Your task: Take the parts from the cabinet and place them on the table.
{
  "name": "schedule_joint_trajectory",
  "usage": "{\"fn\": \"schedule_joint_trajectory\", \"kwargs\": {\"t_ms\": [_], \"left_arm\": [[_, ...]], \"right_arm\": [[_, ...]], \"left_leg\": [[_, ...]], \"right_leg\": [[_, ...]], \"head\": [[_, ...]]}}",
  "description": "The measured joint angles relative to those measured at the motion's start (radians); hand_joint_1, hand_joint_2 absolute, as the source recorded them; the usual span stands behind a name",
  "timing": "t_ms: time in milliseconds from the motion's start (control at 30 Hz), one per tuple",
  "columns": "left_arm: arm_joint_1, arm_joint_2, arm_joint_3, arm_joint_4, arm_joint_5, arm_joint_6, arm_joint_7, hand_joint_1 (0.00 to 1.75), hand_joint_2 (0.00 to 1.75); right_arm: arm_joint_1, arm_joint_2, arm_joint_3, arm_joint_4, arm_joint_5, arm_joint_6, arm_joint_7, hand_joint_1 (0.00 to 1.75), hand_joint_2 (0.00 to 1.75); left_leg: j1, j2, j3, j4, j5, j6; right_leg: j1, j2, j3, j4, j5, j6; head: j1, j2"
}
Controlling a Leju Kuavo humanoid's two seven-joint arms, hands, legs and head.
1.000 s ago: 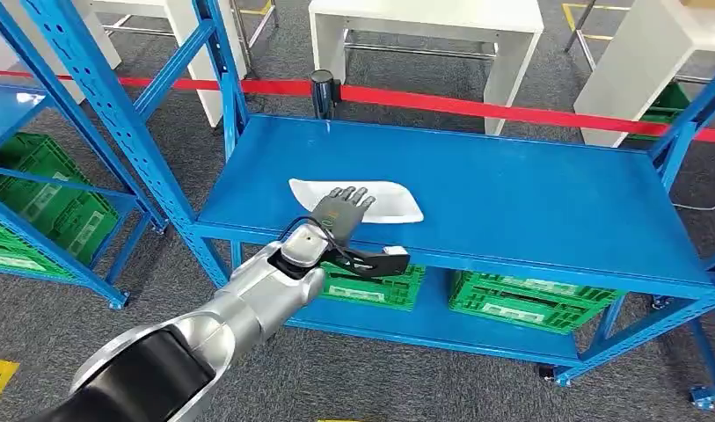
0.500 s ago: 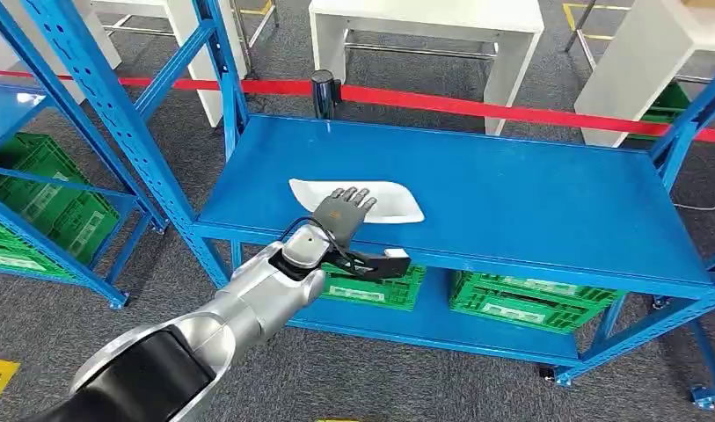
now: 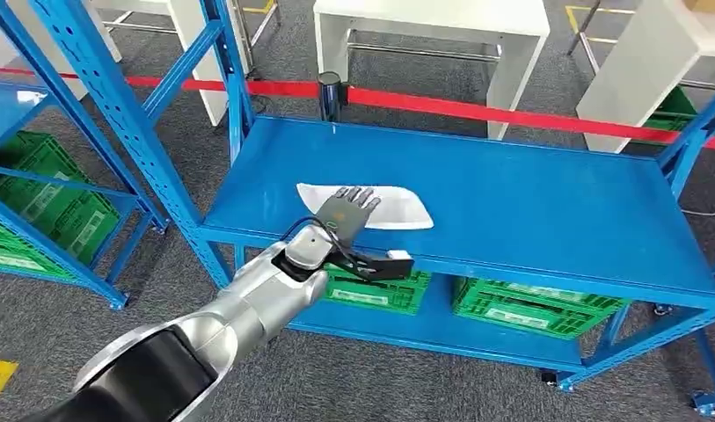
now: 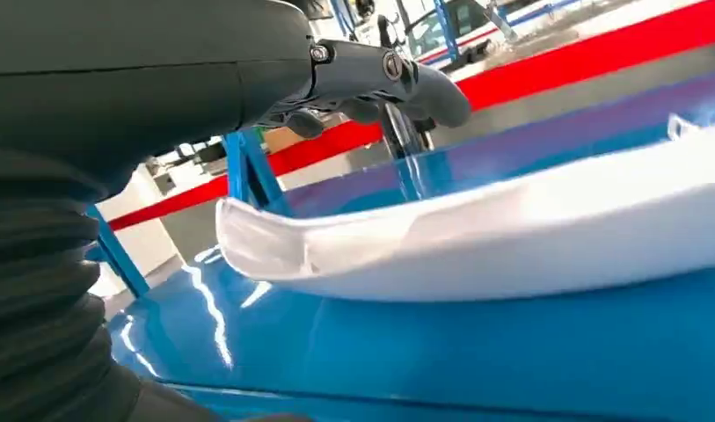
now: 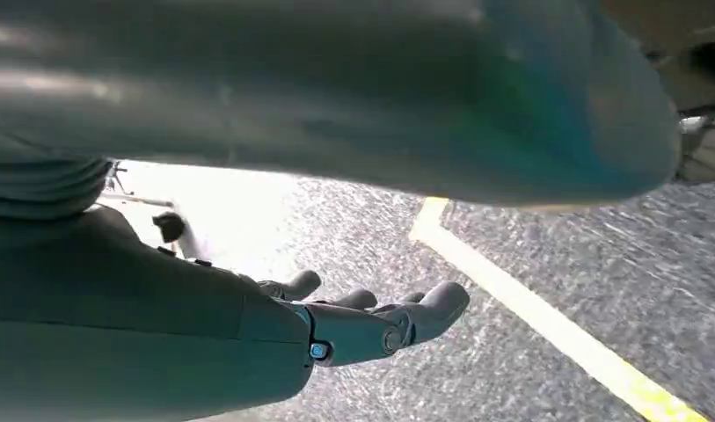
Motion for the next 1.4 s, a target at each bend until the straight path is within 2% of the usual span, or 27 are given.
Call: {"fn": "schedule_joint_trajectory", "kwargs": {"t_ms": [33, 67, 133, 167, 267, 333, 367, 400, 467, 500, 533, 567, 633, 667, 700, 733, 767, 900, 967, 1033, 1167, 1233, 1267, 1300, 1333, 1400], "left_arm": [[0.002, 0.0, 0.0, 0.0, 0.0, 0.0, 0.0, 0.0, 1.75], [0.002, 0.0, 0.0, 0.0, 0.0, 0.0, -0.001, 0.0, 1.75], [0.001, -0.001, 0.0, -0.001, 0.0, 0.0, -0.002, 0.0, 1.75], [0.001, -0.001, 0.0, 0.0, 0.0, 0.0, -0.002, 0.0, 1.75], [0.002, -0.001, 0.0, -0.001, 0.0, 0.0, -0.004, 0.0, 1.75], [0.001, 0.0, 0.0, -0.002, 0.0, 0.0, -0.004, 0.0, 1.75], [0.0, 0.0, -0.001, -0.002, 0.0, 0.0, -0.003, 0.0, 1.75], [-0.004, 0.0, -0.001, -0.002, 0.0, 0.0, -0.003, 0.0, 1.75], [0.0, 0.0, -0.002, 0.0, 0.0, 0.0, -0.004, 0.0, 1.75], [0.005, 0.001, -0.003, 0.002, 0.0, 0.0, -0.003, 0.0, 1.75], [0.008, 0.002, -0.003, 0.002, 0.0, 0.0, -0.004, 0.0, 1.75], [0.008, 0.003, -0.004, 0.002, 0.0, 0.0, -0.004, 0.0, 1.75], [0.006, 0.003, -0.005, 0.002, 0.0, 0.0, -0.003, 0.0, 1.75], [0.005, 0.003, -0.006, 0.002, 0.002, 0.0, -0.003, 0.0, 1.75], [0.003, 0.002, -0.006, 0.002, 0.005, 0.0, -0.003, 0.0, 1.75], [0.004, 0.002, -0.007, 0.002, 0.005, 0.002, -0.003, 0.0, 1.75], [0.007, 0.002, -0.007, 0.002, 0.007, 0.005, -0.003, 0.0, 1.75], [0.007, 0.002, -0.007, 0.002, 0.017, 0.006, 0.005, 0.0, 1.75], [0.007, 0.002, -0.007, 0.002, 0.018, 0.006, 0.007, 0.0, 1.75], [0.007, 0.002, -0.007, 0.002, 0.018, 0.006, 0.01, 0.0, 1.75], [0.007, 0.002, -0.007, 0.002, 0.028, -0.003, 0.012, 0.0, 1.75], [0.007, 0.002, -0.007, 0.002, 0.036, -0.014, 0.012, 0.0, 1.75], [0.007, 0.002, -0.007, 0.002, 0.037, -0.02, 0.012, 0.0, 0.0], [0.007, 0.002, -0.007, 0.002, 0.04, -0.03, 0.011, 0.0, 0.0], [0.007, 0.002, -0.007, 0.002, 0.044, -0.042, 0.011, 0.0, 1.75], [0.007, 0.002, -0.007, 0.002, 0.049, -0.057, 0.011, 0.0, 1.75]], "right_arm": [[0.001, 0.0, 0.0, 0.0, 0.0, 0.0, 0.0, 0.0, 0.0], [0.001, 0.0, -0.001, 0.0, 0.0, 0.0, 0.0, 0.0, 0.0], [0.0, 0.0, -0.002, 0.0, 0.0, -0.001, 0.0, 0.0, 0.0], [-0.001, 0.0, -0.002, 0.0, 0.0, -0.001, 0.0, 0.0, 0.0], [0.001, 0.001, -0.003, 0.0, 0.0, 0.0, 0.001, 0.0, 0.0], [0.0, 0.002, -0.003, 0.0, 0.0, 0.0, 0.001, 0.0, 0.0], [0.0, 0.001, -0.003, 0.0, 0.0, 0.0, 0.0, 0.0, 0.0], [-0.001, 0.001, -0.003, 0.0, 0.0, -0.001, 0.0, 0.0, 0.0], [-0.001, 0.001, -0.003, 0.0, 0.0, -0.001, 0.0, 0.0, 0.0], [0.0, 0.001, -0.003, 0.0, 0.0, -0.001, 0.0, 0.0, 0.0], [0.002, 0.001, -0.003, 0.0, 0.0, -0.001, 0.001, 0.0, 0.0], [0.002, 0.001, -0.003, 0.0, 0.0, -0.001, 0.001, 0.0, 0.0], [0.001, 0.002, -0.003, 0.0, 0.002, -0.001, 0.001, 0.0, 0.0], [0.001, 0.002, -0.003, 0.0, 0.002, -0.001, 0.0, 0.0, 0.0], [-0.003, 0.002, -0.003, 0.0, 0.002, -0.001, 0.0, 0.0, 0.0], [-0.004, 0.002, -0.004, 0.0, 0.002, -0.001, 0.001, 0.0, 0.0], [-0.001, 0.001, -0.004, 0.0, 0.003, -0.001, 0.001, 0.0, 0.0], [-0.001, 0.001, -0.006, 0.0, 0.003, -0.001, 0.001, 0.0, 0.0], [-0.001, 0.001, -0.006, 0.0, 0.003, -0.001, 0.0, 0.0, 0.0], [-0.001, 0.001, -0.006, 0.0, 0.003, -0.001, 0.001, 0.0, 0.0], [-0.001, 0.001, -0.007, 0.0, 0.003, -0.001, 0.001, 0.0, 0.0], [-0.001, 0.001, -0.007, 0.0, 0.003, -0.001, 0.0, 0.0, 0.0], [-0.001, 0.001, -0.007, 0.0, 0.003, -0.001, 0.0, 0.0, 0.0], [-0.001, 0.001, -0.007, 0.0, 0.003, -0.001, 0.0, 0.0, 0.0], [-0.001, 0.001, -0.007, 0.0, 0.003, -0.001, 0.001, 0.0, 0.0], [-0.001, 0.001, -0.007, 0.0, 0.003, -0.001, 0.001, 0.0, 0.0]], "left_leg": [[0.0, -0.001, 0.002, 0.003, -0.005, -0.002], [0.001, -0.002, 0.006, 0.009, -0.011, -0.006], [0.002, -0.002, 0.014, 0.021, -0.026, -0.015], [-0.005, -0.002, 0.013, 0.024, -0.03, -0.023], [0.0, -0.003, 0.016, 0.021, -0.033, -0.04], [0.0, -0.002, 0.015, 0.025, -0.042, -0.055], [0.0, 0.0, 0.003, 0.056, -0.058, -0.062], [0.004, 0.001, -0.029, 0.119, -0.086, -0.067], [0.01, 0.003, -0.12, 0.279, -0.139, -0.075], [0.012, 0.003, -0.151, 0.323, -0.14, -0.076], [0.013, 0.003, -0.156, 0.312, -0.114, -0.076], [0.014, 0.003, -0.138, 0.261, -0.071, -0.075], [0.014, 0.003, -0.06, 0.08, 0.034, -0.067], [0.012, 0.002, -0.034, 0.038, 0.022, -0.063], [0.008, 0.002, -0.026, 0.016, 0.019, -0.058], [0.01, 0.0, -0.028, 0.018, 0.021, -0.055], [0.01, -0.002, -0.028, 0.016, 0.023, -0.058], [0.008, -0.006, -0.027, 0.015, 0.018, -0.05], [0.007, -0.006, -0.026, 0.015, 0.016, -0.045], [0.007, -0.006, -0.026, 0.015, 0.016, -0.043], [0.006, -0.006, -0.026, 0.016, 0.016, -0.039], [0.006, -0.006, -0.026, 0.016, 0.017, -0.038], [0.006, -0.005, -0.025, 0.016, 0.017, -0.038], [0.006, -0.005, -0.025, 0.016, 0.017, -0.038], [0.006, -0.005, -0.025, 0.016, 0.017, -0.039], [0.006, -0.005, -0.024, 0.015, 0.017, -0.039]], "right_leg": [[0.0, 0.0, 0.004, -0.028, 0.034, -0.001], [-0.001, 0.0, 0.032, -0.1, 0.087, -0.003], [-0.002, -0.004, 0.111, -0.286, 0.176, -0.01], [0.004, -0.004, 0.114, -0.283, 0.16, -0.015], [0.009, 0.0, 0.113, -0.29, 0.16, -0.033], [0.0, 0.0, 0.127, -0.302, 0.163, -0.047], [-0.001, 0.0, 0.134, -0.304, 0.159, -0.052], [-0.001, 0.0, 0.137, -0.304, 0.157, -0.056], [0.0, -0.001, 0.143, -0.303, 0.15, -0.062], [0.0, 0.0, 0.147, -0.302, 0.145, -0.062], [0.0, 0.001, 0.153, -0.301, 0.14, -0.061], [0.0, 0.002, 0.159, -0.3, 0.135, -0.059], [0.0, 0.003, 0.176, -0.298, 0.123, -0.054], [0.001, 0.003, 0.177, -0.3, 0.117, -0.049], [0.004, 0.004, 0.173, -0.296, 0.116, -0.042], [0.005, 0.004, 0.171, -0.299, 0.118, -0.038], [0.006, 0.004, 0.17, -0.298, 0.12, -0.052], [0.006, 0.0, 0.18, -0.312, 0.119, -0.051], [0.006, 0.0, 0.183, -0.316, 0.118, -0.046], [0.005, 0.0, 0.185, -0.319, 0.119, -0.036], [0.004, 0.0, 0.185, -0.32, 0.12, -0.028], [0.004, 0.0, 0.185, -0.32, 0.121, -0.027], [0.004, 0.0, 0.185, -0.32, 0.121, -0.027], [0.004, 0.0, 0.185, -0.32, 0.121, -0.027], [0.004, 0.0, 0.185, -0.32, 0.121, -0.027], [0.005, 0.0, 0.186, -0.32, 0.121, -0.027]], "head": [[0.0, 0.0], [0.0, 0.0], [0.0, 0.0], [0.0, 0.0], [-0.001, 0.0], [0.0, 0.0], [-0.006, 0.0], [-0.009, 0.0], [-0.009, 0.0], [-0.01, 0.0], [-0.01, 0.0], [-0.01, 0.0], [-0.01, 0.0], [-0.008, 0.0], [-0.01, 0.0], [-0.008, 0.0], [-0.009, 0.0], [-0.008, 0.0], [-0.008, 0.0], [-0.008, 0.0], [-0.008, 0.0], [-0.008, 0.0], [-0.008, 0.0], [-0.008, 0.0], [-0.008, 0.0], [-0.008, 0.0]]}}
